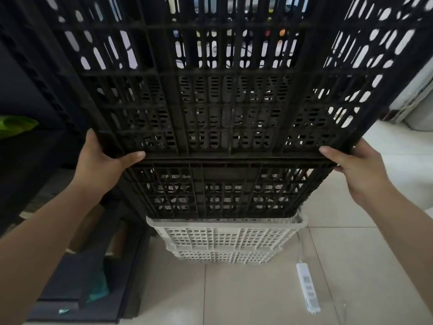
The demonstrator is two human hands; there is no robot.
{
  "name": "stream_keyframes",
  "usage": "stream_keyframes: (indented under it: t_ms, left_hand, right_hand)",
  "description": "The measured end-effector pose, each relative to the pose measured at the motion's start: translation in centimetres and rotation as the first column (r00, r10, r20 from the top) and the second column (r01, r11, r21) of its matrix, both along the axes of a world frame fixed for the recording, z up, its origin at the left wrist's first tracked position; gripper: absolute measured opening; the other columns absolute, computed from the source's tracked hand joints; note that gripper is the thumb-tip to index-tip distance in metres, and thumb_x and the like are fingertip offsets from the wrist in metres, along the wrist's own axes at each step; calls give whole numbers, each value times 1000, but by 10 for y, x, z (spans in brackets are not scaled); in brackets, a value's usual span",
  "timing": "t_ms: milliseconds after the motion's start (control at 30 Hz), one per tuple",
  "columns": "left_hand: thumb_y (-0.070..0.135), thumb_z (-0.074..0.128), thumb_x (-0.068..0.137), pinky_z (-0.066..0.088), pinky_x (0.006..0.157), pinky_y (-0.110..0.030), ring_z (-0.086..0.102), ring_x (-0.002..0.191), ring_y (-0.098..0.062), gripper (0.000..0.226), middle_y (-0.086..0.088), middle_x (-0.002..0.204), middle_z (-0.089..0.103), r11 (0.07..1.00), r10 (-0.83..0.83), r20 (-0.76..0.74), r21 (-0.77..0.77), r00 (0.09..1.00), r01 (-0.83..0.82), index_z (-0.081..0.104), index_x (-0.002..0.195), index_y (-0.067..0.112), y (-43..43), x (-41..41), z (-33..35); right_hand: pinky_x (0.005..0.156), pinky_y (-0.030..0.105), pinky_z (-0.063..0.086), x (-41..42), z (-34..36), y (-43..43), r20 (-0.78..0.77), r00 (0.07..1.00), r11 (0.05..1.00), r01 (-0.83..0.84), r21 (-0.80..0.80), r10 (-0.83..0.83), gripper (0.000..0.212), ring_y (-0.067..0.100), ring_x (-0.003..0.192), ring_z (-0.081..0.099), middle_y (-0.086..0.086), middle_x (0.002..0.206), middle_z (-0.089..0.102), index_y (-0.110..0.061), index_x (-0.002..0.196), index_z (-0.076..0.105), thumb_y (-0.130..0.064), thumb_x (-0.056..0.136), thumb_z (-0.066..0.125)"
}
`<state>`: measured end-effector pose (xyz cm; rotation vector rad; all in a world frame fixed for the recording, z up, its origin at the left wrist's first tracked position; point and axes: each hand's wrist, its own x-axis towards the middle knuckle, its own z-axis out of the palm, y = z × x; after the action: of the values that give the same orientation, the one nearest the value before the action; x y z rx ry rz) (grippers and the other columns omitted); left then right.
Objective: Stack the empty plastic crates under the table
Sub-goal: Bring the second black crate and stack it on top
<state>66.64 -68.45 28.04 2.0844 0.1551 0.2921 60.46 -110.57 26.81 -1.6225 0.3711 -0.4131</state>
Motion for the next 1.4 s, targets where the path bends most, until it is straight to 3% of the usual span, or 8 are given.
stream_keyframes:
  t_ms: [267, 433, 600, 700, 833, 1133, 1300, 1400]
  left_hand:
    - [20, 75, 77, 45, 99, -37, 55, 117, -14, 50, 9, 126, 57, 994, 24, 51, -106, 998, -18, 51, 120, 28, 8, 8, -11]
    - [50, 81, 63, 50, 91, -44, 61, 115, -27, 50, 6, 117, 67, 964, -14, -38, -266, 999, 3, 62, 109, 42, 65, 47, -60]
    - [60, 68, 70, 52, 77, -46, 58, 106, -25, 34, 8, 105, 63, 959, -61, -10, -276, 998, 56, 62, 97, 41, 31, 23, -24]
    - [34, 78, 75, 53, 90, -51, 54, 126, -28, 62, -1, 135, 58, 956, -148, -20, -260, 989, 138, 52, 131, 27, 51, 31, -45]
    - [26, 93, 49, 43, 104, -43, 48, 130, -13, 101, 3, 142, 46, 998, -63, 28, -9, 998, 64, 30, 129, 30, 24, 15, -33]
    - [12, 90, 52, 42, 109, -39, 50, 128, -12, 105, 1, 138, 50, 987, 46, 100, -159, 994, -29, 31, 139, 14, -1, 12, -41]
    - [9, 89, 51, 45, 105, -39, 53, 122, -12, 103, 0, 134, 54, 981, 52, 69, -189, 996, -38, 33, 137, 13, -2, 12, -38]
    - [8, 89, 52, 45, 106, -40, 53, 122, -13, 99, -1, 133, 54, 979, 44, 77, -204, 996, -28, 34, 135, 11, -3, 11, -37]
  right_hand:
    - [53, 8, 45, 1, -5, 0, -1, 996, 991, 91, -96, -91, 33, 6, 79, 63, -6, 95, 66, -22, 106, 65, -19, 75, 77]
    - [71, 18, 48, -7, -1, 0, -89, 994, 997, -60, -38, 57, 43, -7, 79, 67, -18, 91, 72, -30, 105, 67, -45, 65, 72]
    - [87, 21, 45, -12, -5, -2, -134, 969, 942, -233, -242, 205, 52, -8, 95, 60, -18, 101, 68, -40, 105, 58, -10, 69, 80]
    - [82, 9, 46, -11, -10, 6, -112, 986, 924, -155, -351, 123, 69, -18, 93, 55, -13, 108, 61, -41, 107, 48, -11, 59, 88]
    - [65, -7, 39, -4, -14, 10, -43, 999, 957, 16, -289, -30, 73, -18, 86, 52, -16, 104, 56, -24, 121, 46, -13, 61, 86]
    - [95, 46, 51, 3, -20, 8, -55, 998, 998, -23, -58, 20, 94, 14, 110, 63, -9, 110, 61, -42, 103, 40, -35, 25, 93]
    - [93, 50, 52, 4, -20, 8, 1, 1000, 998, 15, -64, -15, 79, 22, 108, 64, -4, 106, 64, -39, 102, 44, -9, 46, 90]
    - [93, 47, 53, 0, -19, 11, 18, 1000, 999, 13, -35, -12, 86, 20, 107, 65, -5, 104, 66, -38, 102, 45, -21, 32, 93]
